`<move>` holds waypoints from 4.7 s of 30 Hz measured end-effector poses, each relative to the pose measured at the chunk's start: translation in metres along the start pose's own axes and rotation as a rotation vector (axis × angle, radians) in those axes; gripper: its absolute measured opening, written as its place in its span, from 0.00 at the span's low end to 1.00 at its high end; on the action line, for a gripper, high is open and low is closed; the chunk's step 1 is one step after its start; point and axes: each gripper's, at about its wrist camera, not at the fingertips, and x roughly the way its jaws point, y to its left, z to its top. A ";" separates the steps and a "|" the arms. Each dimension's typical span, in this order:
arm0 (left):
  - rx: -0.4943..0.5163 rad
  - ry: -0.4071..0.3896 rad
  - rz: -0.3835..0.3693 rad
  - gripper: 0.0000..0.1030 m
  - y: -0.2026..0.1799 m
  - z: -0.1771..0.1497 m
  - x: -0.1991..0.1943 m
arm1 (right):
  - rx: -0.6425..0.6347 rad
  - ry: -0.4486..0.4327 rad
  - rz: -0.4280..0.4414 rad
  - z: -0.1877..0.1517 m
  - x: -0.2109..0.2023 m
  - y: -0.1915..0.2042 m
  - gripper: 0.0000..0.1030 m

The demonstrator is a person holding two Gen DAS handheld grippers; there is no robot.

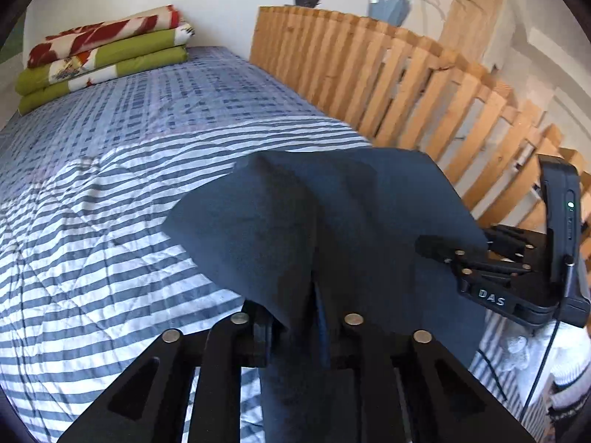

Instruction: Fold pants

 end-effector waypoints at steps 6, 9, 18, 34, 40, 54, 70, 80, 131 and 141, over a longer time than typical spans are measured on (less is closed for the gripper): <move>-0.126 -0.019 -0.036 0.53 0.043 -0.005 -0.001 | 0.061 -0.043 -0.184 0.010 -0.008 -0.027 0.39; -0.121 0.018 -0.075 0.53 0.044 -0.028 -0.001 | 0.052 -0.038 -0.157 -0.001 -0.026 -0.025 0.40; 0.045 0.113 -0.077 0.51 -0.024 -0.121 -0.006 | -0.095 0.055 -0.030 -0.070 -0.038 0.032 0.40; 0.011 0.081 -0.022 0.52 -0.027 -0.171 -0.164 | 0.156 0.037 -0.118 -0.141 -0.134 0.022 0.43; 0.056 0.027 -0.002 0.53 -0.045 -0.211 -0.276 | 0.115 -0.068 -0.097 -0.183 -0.240 0.091 0.52; 0.081 -0.143 0.085 0.60 -0.068 -0.351 -0.503 | 0.021 -0.278 -0.105 -0.287 -0.428 0.238 0.66; 0.028 -0.186 0.083 0.73 -0.104 -0.460 -0.556 | 0.083 -0.293 -0.052 -0.377 -0.470 0.263 0.66; 0.054 -0.173 0.068 0.77 -0.109 -0.450 -0.534 | 0.086 -0.303 -0.092 -0.373 -0.459 0.258 0.67; -0.017 -0.117 0.107 0.83 -0.065 -0.436 -0.468 | 0.092 -0.196 -0.120 -0.372 -0.392 0.247 0.67; -0.007 -0.113 0.101 0.83 -0.066 -0.435 -0.464 | 0.101 -0.185 -0.114 -0.372 -0.387 0.243 0.67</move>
